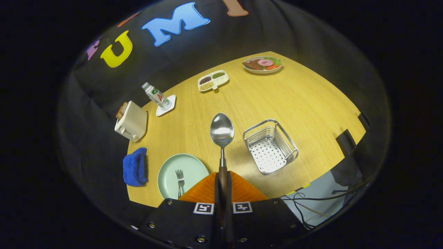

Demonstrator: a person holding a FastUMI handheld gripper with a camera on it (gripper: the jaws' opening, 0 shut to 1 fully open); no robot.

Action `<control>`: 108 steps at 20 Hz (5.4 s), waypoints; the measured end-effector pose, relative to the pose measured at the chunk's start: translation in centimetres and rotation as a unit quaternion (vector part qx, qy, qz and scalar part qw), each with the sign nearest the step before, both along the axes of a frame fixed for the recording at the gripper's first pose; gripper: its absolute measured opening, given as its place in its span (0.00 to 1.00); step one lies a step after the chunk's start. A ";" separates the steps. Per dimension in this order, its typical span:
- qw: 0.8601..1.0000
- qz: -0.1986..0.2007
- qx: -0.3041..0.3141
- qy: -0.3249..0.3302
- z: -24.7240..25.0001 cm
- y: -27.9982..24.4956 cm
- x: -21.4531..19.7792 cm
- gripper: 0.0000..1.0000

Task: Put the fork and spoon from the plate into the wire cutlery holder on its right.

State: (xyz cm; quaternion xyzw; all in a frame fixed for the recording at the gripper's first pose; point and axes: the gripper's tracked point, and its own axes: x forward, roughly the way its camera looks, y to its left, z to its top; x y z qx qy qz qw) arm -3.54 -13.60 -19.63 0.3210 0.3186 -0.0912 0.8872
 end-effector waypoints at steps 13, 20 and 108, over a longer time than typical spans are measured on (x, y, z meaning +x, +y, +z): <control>0.995 -0.064 0.041 0.071 -3.9 -2.8 -4.2 0.06; 0.994 -0.078 0.028 0.073 -3.7 -3.4 -3.6 0.08; 0.956 0.259 -0.049 0.131 -8.8 18.3 5.9 0.01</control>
